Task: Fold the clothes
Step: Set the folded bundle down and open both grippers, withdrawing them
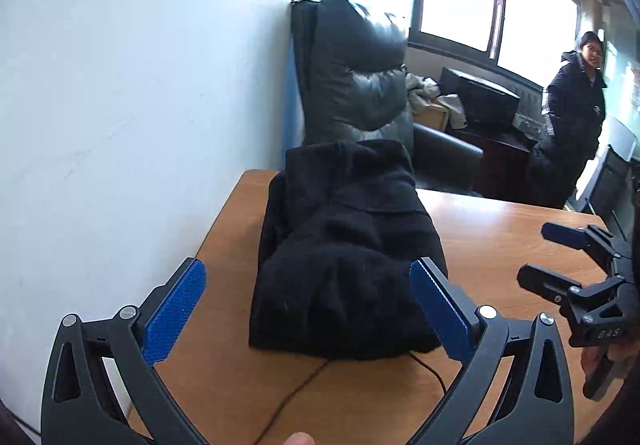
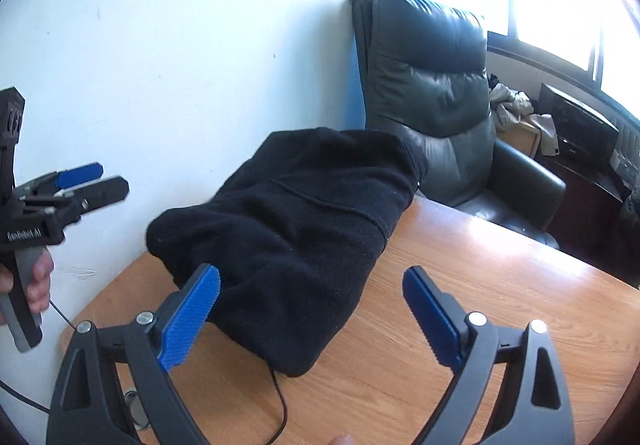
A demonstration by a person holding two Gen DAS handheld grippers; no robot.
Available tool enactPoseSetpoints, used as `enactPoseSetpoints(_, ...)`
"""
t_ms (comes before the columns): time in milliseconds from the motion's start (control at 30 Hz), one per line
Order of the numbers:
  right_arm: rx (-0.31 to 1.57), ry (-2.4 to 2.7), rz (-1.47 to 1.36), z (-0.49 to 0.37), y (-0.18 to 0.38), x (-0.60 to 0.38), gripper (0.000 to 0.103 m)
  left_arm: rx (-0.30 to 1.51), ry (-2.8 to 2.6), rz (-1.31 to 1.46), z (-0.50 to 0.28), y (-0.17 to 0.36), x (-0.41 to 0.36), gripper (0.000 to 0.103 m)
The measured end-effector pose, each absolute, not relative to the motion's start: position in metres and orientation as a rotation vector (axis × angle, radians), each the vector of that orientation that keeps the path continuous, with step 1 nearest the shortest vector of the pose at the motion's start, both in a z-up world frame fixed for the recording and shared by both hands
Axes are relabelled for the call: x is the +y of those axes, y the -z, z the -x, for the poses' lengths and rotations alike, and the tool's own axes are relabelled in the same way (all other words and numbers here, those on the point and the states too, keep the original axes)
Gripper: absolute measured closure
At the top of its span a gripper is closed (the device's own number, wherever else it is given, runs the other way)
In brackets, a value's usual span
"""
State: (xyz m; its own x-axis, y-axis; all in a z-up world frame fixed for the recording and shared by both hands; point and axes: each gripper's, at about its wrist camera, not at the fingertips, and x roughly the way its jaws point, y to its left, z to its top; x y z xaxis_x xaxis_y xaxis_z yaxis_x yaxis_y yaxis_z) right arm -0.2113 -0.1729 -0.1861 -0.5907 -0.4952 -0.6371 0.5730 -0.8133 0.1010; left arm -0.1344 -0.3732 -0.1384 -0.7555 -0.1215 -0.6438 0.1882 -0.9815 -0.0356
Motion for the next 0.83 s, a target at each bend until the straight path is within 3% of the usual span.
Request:
enactPoseSetpoints(167, 0.217, 2.369, -0.923, 0.159, 0.127, -0.146, 0.004, 0.262, 2.494, -1.155, 0.086, 0.125, -0.332, 0.0)
enactPoseSetpoints(467, 0.332, 2.346, -0.841, 0.064, 0.041, -0.07, 0.004, 0.229, 2.366, -1.13, 0.019, 0.079, -0.243, 0.0)
enactPoseSetpoints(833, 0.264, 2.351, -0.842, 0.028, 0.008, -0.041, 0.004, 0.202, 2.426, -1.033, -0.015, 0.028, -0.213, 0.0)
